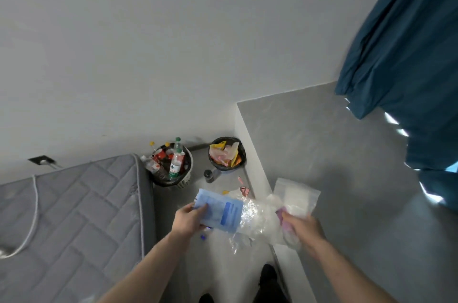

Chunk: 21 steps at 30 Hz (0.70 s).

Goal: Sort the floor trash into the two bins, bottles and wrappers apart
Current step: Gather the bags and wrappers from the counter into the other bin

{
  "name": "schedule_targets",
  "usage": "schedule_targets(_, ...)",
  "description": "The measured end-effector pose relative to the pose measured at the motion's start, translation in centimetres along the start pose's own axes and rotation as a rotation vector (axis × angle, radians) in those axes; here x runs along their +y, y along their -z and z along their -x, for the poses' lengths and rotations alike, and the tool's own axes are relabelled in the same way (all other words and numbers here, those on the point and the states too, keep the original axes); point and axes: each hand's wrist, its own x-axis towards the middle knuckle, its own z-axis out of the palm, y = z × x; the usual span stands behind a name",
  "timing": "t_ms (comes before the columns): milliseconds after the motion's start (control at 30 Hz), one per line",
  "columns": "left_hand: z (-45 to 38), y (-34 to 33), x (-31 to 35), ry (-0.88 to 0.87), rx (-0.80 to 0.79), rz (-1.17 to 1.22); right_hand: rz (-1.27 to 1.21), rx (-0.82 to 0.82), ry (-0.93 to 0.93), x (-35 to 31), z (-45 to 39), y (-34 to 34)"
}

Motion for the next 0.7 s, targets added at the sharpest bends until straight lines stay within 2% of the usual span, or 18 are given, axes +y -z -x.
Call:
schedule_targets(167,-1.1,3.1,3.5,0.000,0.028,-0.063,-0.277,-0.013,-0.143,-0.1,1.2,-1.5)
schedule_targets(300,-3.7,3.7,5.2,0.008,0.046,-0.119,-0.396,-0.021,-0.171,-1.7,-0.9,-2.1)
schedule_targets(400,-4.8,3.6,7.1,-0.008,0.094,-0.161,-0.408,0.006,-0.183,-3.5,-2.8,-2.9)
schedule_targets(700,-10.6,2.6,13.7,-0.015,0.091,-0.244,-0.338,0.044,-0.117,-10.6,-6.0,-6.0)
